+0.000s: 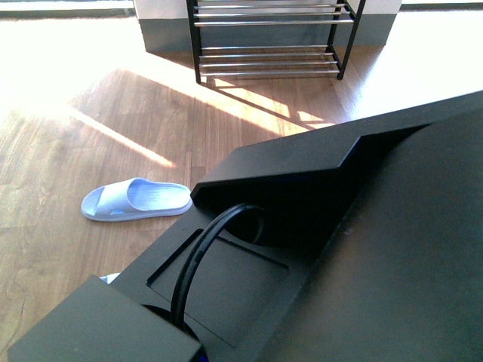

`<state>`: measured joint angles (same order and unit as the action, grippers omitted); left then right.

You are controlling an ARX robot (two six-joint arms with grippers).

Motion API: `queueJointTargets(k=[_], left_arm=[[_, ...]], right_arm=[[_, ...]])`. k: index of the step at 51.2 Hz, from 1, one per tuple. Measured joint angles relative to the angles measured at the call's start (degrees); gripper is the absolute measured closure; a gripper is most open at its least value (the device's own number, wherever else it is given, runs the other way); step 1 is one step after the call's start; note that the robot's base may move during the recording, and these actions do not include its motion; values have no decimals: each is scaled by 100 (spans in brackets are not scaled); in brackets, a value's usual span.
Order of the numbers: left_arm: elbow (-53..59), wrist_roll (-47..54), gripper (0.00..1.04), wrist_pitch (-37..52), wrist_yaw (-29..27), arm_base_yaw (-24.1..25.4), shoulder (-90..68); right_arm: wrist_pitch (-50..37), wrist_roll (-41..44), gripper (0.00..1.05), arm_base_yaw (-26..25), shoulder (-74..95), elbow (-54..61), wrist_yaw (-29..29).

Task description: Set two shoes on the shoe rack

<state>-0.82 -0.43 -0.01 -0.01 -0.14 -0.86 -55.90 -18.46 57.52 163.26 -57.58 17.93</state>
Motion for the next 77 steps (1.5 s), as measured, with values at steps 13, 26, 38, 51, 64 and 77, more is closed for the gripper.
queueJointTargets(k=[13, 26, 38, 51, 64, 77], left_arm=[[0, 0, 9, 0, 0, 0, 0], [0, 0, 9, 0, 0, 0, 0], [0, 0, 9, 0, 0, 0, 0], [0, 0, 9, 0, 0, 0, 0], [0, 0, 9, 0, 0, 0, 0], [0, -2, 9, -2, -17, 0, 0]], right_arm=[[-186, -9, 9, 9, -33, 334, 42], [-262, -66, 9, 9, -33, 664, 74], [-264, -111, 9, 9, -33, 669, 72], [-267, -127, 9, 9, -35, 669, 72], [-267, -131, 9, 11, -35, 680, 70], [-273, -133, 9, 11, -35, 658, 72]])
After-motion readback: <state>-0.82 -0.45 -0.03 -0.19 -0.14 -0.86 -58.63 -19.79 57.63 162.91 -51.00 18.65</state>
